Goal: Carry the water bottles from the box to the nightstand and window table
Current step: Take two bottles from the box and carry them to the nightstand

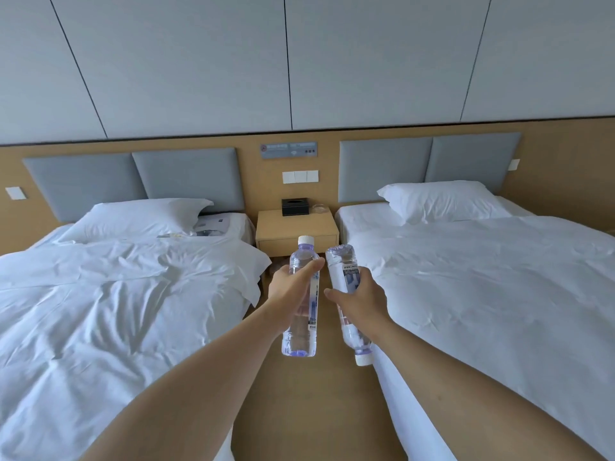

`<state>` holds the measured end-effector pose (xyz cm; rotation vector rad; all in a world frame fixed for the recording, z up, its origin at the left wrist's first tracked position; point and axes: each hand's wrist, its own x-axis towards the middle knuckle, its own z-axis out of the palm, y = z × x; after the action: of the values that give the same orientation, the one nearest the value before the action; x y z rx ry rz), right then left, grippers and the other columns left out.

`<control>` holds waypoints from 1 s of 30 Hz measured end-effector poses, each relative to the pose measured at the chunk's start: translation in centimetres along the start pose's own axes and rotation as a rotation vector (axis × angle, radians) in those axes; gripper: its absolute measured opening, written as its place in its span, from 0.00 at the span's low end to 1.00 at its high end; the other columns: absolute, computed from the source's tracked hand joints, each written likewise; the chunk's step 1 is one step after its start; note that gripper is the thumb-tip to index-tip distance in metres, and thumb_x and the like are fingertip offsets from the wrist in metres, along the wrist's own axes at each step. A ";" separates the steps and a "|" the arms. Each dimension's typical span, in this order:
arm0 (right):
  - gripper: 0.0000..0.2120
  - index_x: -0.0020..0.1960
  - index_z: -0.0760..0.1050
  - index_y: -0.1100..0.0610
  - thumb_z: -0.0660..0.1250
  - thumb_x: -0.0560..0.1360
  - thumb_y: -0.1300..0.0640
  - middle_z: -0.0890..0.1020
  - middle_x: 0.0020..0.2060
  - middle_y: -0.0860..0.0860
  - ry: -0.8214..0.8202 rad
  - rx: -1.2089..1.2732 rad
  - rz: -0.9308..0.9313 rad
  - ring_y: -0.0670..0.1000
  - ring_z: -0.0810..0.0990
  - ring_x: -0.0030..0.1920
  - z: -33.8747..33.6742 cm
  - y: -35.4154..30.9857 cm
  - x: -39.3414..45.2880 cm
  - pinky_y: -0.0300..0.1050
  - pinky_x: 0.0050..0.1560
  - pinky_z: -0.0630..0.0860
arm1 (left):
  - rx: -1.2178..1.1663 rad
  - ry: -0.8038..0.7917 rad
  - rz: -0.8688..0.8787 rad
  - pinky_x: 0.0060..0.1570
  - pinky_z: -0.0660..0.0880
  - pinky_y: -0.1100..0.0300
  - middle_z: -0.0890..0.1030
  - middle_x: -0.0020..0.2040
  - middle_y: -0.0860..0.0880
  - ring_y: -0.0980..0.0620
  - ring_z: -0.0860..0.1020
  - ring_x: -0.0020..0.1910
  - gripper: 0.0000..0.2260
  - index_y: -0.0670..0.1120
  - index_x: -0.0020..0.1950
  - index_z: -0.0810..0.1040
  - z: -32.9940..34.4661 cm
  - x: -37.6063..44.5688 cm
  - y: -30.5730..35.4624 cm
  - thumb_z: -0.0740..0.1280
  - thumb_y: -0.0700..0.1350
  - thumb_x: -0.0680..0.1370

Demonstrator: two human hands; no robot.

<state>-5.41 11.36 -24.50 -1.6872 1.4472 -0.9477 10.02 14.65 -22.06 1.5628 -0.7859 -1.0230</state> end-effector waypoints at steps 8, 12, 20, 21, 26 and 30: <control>0.27 0.59 0.64 0.45 0.77 0.70 0.42 0.76 0.45 0.42 -0.068 -0.017 -0.017 0.42 0.77 0.41 0.5 0.0 16.3 0.38 0.38 0.72 | 0.005 0.076 -0.016 0.42 0.84 0.50 0.85 0.48 0.47 0.47 0.85 0.45 0.26 0.52 0.57 0.78 3.9 14.0 4.0 0.75 0.67 0.68; 0.27 0.59 0.65 0.45 0.77 0.70 0.41 0.76 0.46 0.42 -0.075 -0.024 0.008 0.46 0.78 0.43 2.1 0.8 22.1 0.44 0.45 0.76 | 0.000 0.084 -0.045 0.37 0.84 0.53 0.85 0.48 0.46 0.47 0.85 0.45 0.26 0.51 0.59 0.78 4.8 19.8 4.9 0.75 0.66 0.69; 0.31 0.65 0.68 0.48 0.77 0.69 0.41 0.78 0.51 0.44 -0.064 -0.056 0.074 0.47 0.78 0.44 8.6 1.8 34.3 0.40 0.41 0.72 | -0.012 0.039 -0.082 0.34 0.82 0.56 0.85 0.47 0.47 0.47 0.86 0.45 0.23 0.54 0.55 0.78 4.3 33.8 4.9 0.75 0.67 0.68; 0.31 0.65 0.68 0.49 0.77 0.69 0.41 0.78 0.51 0.44 -0.063 -0.058 0.078 0.48 0.78 0.45 9.8 1.7 36.1 0.40 0.42 0.72 | -0.009 0.031 -0.078 0.33 0.82 0.56 0.85 0.47 0.48 0.48 0.86 0.45 0.23 0.55 0.55 0.78 3.9 35.9 5.1 0.75 0.67 0.68; 0.26 0.57 0.66 0.46 0.77 0.68 0.42 0.77 0.47 0.42 -0.036 -0.050 0.098 0.44 0.77 0.41 15.7 -0.5 44.8 0.39 0.38 0.70 | 0.005 -0.002 -0.080 0.27 0.80 0.59 0.86 0.45 0.48 0.49 0.86 0.42 0.23 0.55 0.51 0.80 1.0 46.5 6.9 0.76 0.68 0.65; 0.26 0.58 0.66 0.44 0.77 0.68 0.43 0.77 0.47 0.42 -0.040 -0.048 0.118 0.39 0.75 0.41 19.5 -2.1 50.4 0.35 0.35 0.68 | 0.038 -0.023 -0.090 0.31 0.81 0.57 0.85 0.46 0.49 0.48 0.85 0.43 0.22 0.56 0.50 0.77 -1.1 53.7 8.7 0.76 0.68 0.67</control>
<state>17.92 -37.31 -27.87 -1.6266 1.5353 -0.8168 33.59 -34.27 -24.88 1.6337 -0.7605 -1.0989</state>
